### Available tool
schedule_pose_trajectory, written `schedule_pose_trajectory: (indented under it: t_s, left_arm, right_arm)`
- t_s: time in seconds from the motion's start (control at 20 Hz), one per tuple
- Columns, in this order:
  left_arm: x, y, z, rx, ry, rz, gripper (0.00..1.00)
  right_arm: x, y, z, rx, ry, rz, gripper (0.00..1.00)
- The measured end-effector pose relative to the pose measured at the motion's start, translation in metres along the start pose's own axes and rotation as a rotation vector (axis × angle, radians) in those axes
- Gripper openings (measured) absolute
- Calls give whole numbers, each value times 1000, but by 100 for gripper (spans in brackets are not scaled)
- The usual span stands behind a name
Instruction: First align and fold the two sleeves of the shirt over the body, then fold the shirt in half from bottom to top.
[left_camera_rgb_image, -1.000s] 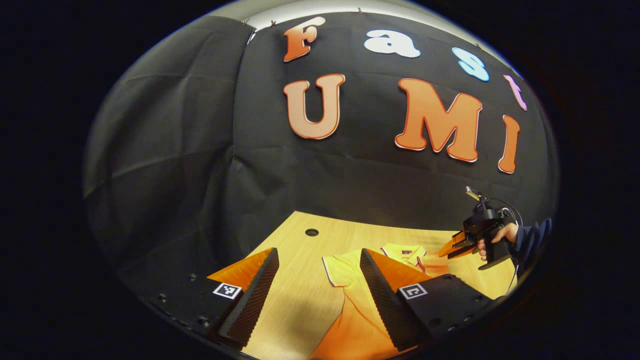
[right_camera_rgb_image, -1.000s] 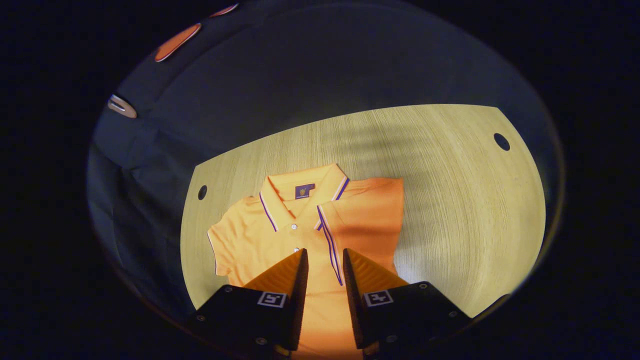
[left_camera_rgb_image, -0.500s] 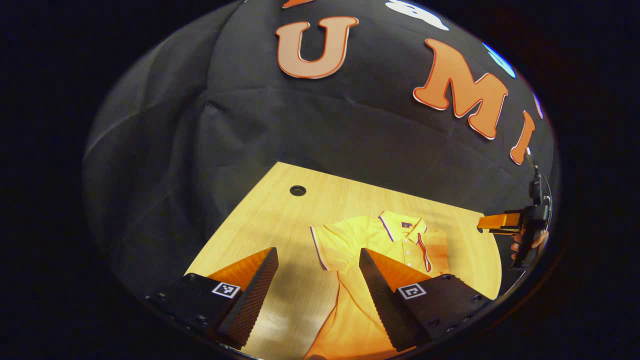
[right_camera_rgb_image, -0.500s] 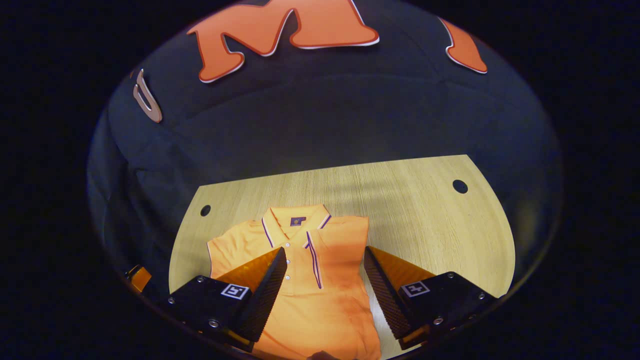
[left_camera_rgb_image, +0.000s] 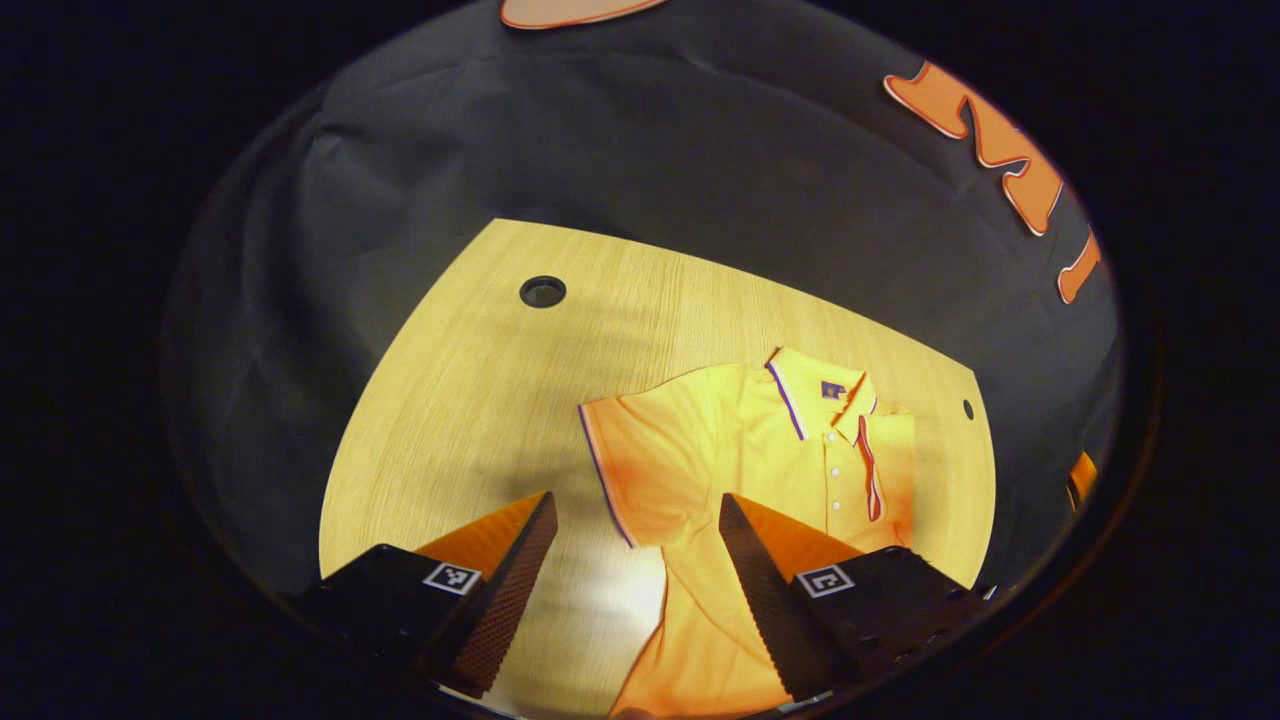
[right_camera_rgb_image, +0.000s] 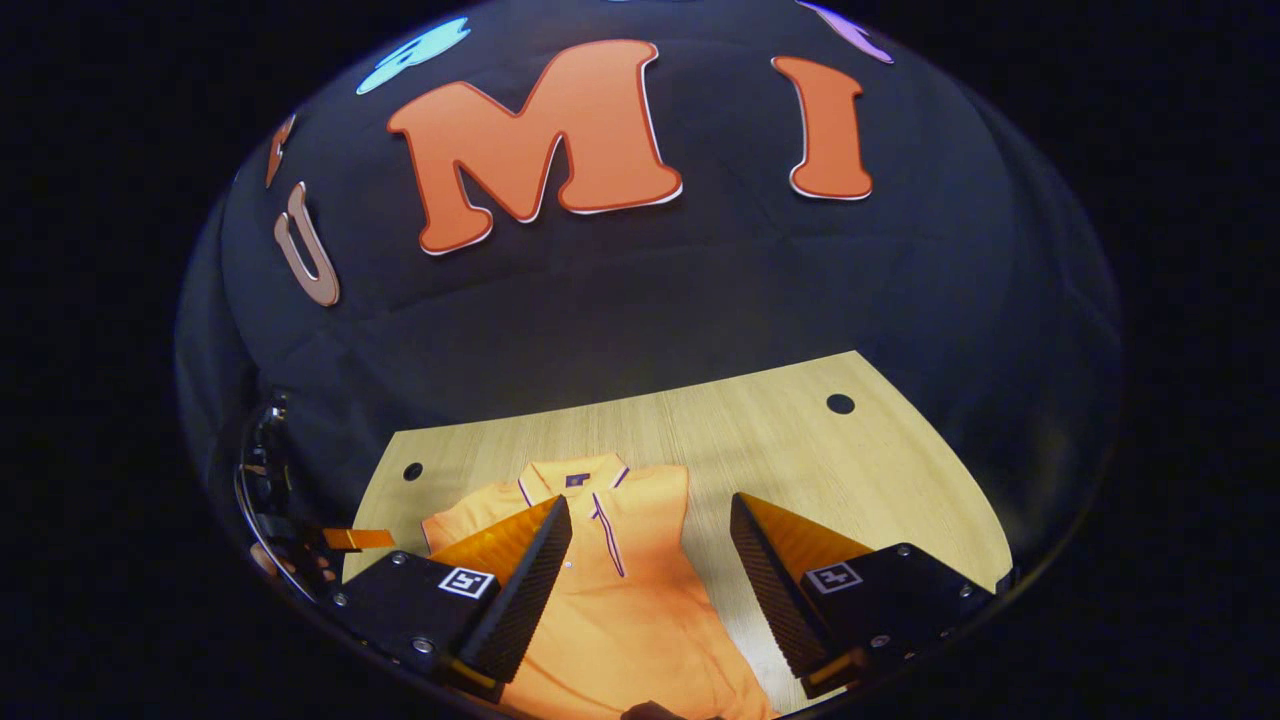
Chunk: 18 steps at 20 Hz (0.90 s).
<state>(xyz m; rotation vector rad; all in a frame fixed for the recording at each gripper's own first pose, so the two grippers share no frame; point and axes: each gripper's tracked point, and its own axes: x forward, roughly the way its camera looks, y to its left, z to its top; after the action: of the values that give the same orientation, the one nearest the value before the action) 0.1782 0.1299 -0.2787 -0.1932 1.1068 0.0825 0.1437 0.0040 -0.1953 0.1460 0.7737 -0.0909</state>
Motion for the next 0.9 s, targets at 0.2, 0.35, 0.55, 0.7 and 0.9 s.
schedule_pose_trajectory:
  t_s: [0.2, 0.35, 0.55, 0.7, 0.9]
  left_arm:
    - [53, 1, -11, 21, 146, 29, 99]
    - [82, 3, -21, 30, 225, 67, 100]
    - [106, 10, -28, 32, 291, 114, 98]
    - [112, 18, -27, 52, 316, 174, 96]
    - [117, 6, -16, 102, 272, 141, 34]
  right_arm:
    - [-36, -22, 1, 25, -58, -52, 97]
    - [-55, -36, 2, 38, -94, -80, 97]
    - [-86, -45, 5, 9, -139, -117, 97]
    - [-104, -54, 2, -8, -153, -136, 97]
    - [-107, -64, -12, 25, -132, -144, 97]
